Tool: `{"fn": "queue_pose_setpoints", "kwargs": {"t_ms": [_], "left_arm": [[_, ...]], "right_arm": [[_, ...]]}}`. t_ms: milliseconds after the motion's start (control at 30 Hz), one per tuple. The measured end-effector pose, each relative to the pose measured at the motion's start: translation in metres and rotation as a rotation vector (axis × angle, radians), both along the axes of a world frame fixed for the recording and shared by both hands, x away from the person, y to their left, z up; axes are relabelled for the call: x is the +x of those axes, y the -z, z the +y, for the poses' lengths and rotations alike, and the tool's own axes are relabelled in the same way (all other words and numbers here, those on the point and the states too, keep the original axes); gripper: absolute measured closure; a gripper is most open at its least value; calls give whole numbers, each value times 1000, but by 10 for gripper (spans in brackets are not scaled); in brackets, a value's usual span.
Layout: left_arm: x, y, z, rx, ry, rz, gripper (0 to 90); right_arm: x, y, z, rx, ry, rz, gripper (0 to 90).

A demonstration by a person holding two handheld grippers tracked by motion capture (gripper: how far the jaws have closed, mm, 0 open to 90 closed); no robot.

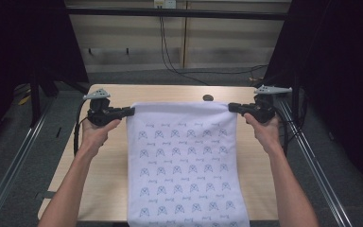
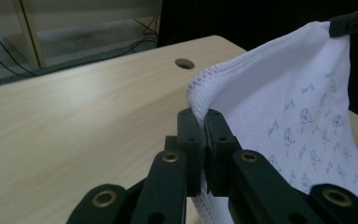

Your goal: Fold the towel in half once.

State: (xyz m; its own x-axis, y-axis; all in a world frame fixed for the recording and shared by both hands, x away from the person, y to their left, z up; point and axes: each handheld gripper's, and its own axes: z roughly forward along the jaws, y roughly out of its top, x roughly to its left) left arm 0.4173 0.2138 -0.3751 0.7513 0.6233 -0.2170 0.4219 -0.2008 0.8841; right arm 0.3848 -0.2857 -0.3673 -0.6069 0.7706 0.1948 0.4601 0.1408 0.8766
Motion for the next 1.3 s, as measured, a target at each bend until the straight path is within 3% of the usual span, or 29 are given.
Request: {"fn": "queue_pose_setpoints", "kwargs": {"t_ms": [133,367,500,600,733,833,900,967,1133,1300], "left_arm": [[8,-21,-1,-6,-14,-24,868],[17,-60,-10,-20,-13,-74,870],[29,-76,-13,-23,-47,-68,871],[36,-88,-14,-91,-67,-89,872],[41,-113,-17,-100,-83,-130,872],[37,-127,-17,-142,-78,-160,872],[32,-124,-18,-149,-64,-165,872],[27,-114,-18,-121,-47,-154,872],[12,-84,-14,-61,-14,-92,872],[-7,-55,-11,-32,44,-53,872]], "right_arm": [[6,-21,-3,9,2,-33,870],[23,-53,-10,16,43,-50,873],[29,-70,-11,38,55,-72,874],[35,-83,-10,42,68,-78,875],[40,-104,-10,46,96,-114,877],[40,-122,-11,70,100,-147,877],[36,-127,-10,70,90,-153,878],[31,-122,-12,80,67,-151,878],[12,-91,-23,131,4,-109,879],[-5,-65,-26,120,-18,-77,879]]}}
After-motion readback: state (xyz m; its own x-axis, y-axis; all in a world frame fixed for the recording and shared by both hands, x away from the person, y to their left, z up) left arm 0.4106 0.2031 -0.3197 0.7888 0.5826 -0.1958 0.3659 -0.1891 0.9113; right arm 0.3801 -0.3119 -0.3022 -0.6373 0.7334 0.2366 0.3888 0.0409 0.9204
